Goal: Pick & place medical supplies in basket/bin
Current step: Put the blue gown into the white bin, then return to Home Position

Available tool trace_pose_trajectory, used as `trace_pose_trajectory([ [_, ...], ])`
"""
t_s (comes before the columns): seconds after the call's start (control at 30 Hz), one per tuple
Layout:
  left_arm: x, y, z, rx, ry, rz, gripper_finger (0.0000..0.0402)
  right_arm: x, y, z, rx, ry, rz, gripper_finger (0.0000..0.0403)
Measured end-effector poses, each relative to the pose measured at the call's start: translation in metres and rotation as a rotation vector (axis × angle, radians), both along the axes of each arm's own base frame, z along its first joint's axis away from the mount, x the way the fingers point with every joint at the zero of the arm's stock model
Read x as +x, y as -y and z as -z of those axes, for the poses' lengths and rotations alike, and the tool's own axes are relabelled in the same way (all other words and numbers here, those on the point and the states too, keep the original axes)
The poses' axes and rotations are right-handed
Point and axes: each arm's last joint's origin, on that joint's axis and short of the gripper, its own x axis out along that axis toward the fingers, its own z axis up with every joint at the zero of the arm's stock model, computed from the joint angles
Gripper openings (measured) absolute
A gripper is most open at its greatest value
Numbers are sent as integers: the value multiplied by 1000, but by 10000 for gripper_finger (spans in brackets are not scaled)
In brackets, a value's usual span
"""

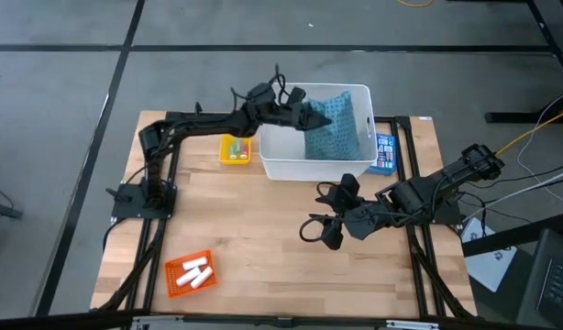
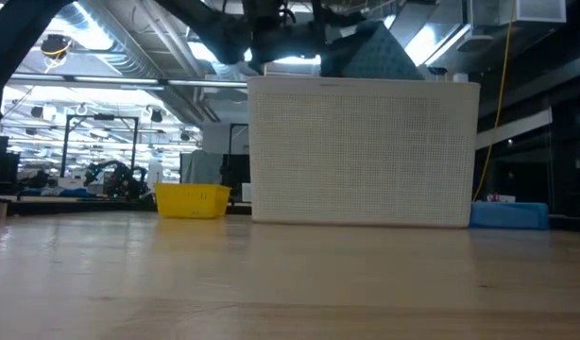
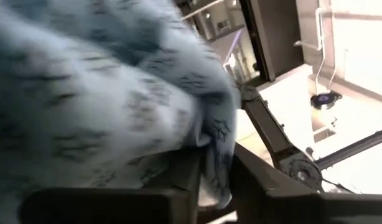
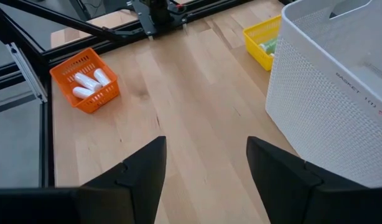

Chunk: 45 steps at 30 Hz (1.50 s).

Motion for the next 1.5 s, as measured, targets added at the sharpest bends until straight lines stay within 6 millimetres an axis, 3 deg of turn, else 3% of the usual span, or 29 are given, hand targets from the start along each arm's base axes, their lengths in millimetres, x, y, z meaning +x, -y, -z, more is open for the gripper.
trace_pose_trajectory([
  [0.4, -19, 0, -12, 33, -108, 196, 196, 0, 0, 0, -5, 1, -4, 224],
  [0.73, -58, 8, -75, 133, 180, 230, 211, 0, 1, 0, -10, 6, 4, 224],
  [0.93, -105, 36, -130, 326, 328, 105, 201, 5, 7, -3, -54, 29, 14, 224],
  [1.07, -138, 60, -154, 432, 265, -10, 189, 10, 13, -4, -77, 42, 15, 224],
  [1.3, -202, 104, -162, 610, -61, -403, 162, 13, 19, -4, -58, 33, 15, 224],
  [1.5, -235, 135, -156, 703, -296, -600, 145, 14, 21, -5, 24, 55, 62, 224],
])
